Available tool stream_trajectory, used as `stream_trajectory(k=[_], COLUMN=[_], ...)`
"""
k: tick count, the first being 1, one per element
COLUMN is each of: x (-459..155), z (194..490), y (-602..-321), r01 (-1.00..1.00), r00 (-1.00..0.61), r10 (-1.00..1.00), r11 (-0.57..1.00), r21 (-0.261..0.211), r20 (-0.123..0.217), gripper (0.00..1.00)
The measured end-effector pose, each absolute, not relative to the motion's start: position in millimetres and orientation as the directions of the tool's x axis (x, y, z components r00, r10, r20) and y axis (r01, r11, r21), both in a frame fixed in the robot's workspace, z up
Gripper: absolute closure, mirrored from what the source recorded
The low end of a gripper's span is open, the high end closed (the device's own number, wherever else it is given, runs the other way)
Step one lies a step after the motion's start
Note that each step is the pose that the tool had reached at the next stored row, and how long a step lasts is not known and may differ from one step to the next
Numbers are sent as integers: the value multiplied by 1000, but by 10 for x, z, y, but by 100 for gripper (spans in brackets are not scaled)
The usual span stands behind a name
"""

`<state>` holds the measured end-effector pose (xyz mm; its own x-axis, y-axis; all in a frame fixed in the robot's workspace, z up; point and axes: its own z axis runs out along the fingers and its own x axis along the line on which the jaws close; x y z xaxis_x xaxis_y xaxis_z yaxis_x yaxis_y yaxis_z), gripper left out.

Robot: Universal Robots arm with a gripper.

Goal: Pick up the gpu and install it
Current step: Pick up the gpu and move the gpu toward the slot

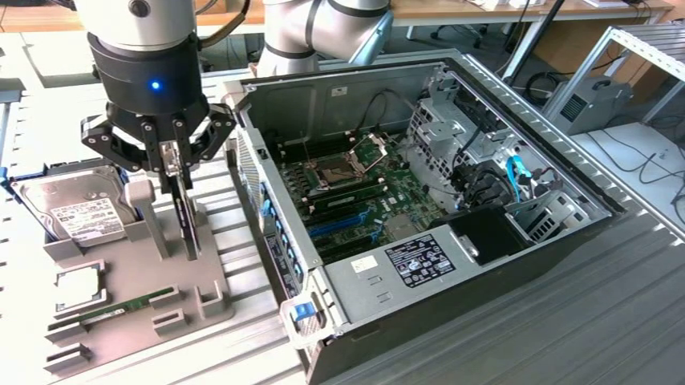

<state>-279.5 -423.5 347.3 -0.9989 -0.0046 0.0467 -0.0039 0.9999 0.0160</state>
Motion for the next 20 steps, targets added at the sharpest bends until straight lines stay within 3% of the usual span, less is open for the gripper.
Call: stream_trajectory(k=[20], x=[-2795], z=[3554], y=[-4235], r01=[-4], r00=[-999], r10=[-5], r11=[1000], r21=[16], r20=[47], gripper=[73])
